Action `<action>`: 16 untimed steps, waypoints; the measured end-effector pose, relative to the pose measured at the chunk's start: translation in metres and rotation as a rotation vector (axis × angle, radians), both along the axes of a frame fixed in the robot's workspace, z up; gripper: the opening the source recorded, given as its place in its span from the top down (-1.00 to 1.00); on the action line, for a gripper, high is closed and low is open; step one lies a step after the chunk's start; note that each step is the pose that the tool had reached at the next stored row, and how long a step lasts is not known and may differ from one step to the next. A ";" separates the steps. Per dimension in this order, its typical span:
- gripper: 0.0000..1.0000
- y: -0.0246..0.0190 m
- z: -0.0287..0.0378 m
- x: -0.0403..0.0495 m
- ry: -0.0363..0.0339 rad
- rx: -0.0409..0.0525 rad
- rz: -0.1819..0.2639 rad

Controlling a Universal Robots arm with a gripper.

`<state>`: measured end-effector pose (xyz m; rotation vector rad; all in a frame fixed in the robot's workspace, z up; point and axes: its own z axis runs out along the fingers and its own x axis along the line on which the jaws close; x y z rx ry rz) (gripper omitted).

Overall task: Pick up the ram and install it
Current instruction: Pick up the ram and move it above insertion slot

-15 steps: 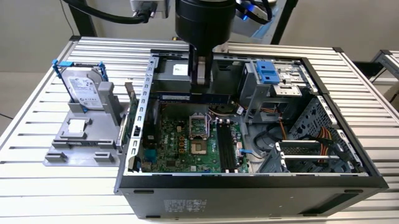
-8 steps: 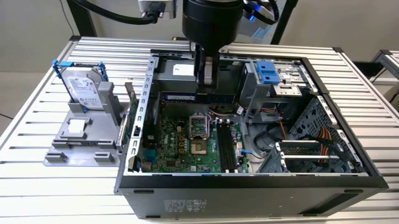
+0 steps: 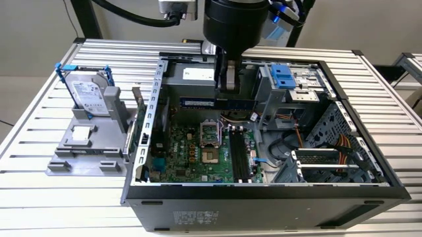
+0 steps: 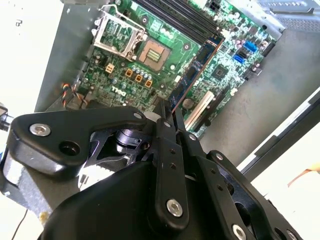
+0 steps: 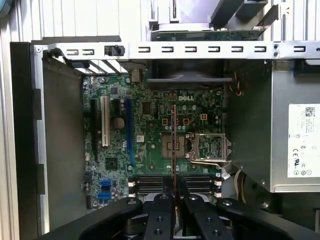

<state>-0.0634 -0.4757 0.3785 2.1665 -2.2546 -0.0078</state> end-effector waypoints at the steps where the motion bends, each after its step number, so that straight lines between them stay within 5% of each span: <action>1: 1.00 0.0000 0.0000 0.0015 0.0000 0.0000 0.000; 16: 1.00 0.0000 0.0000 0.0227 0.0000 0.0000 0.000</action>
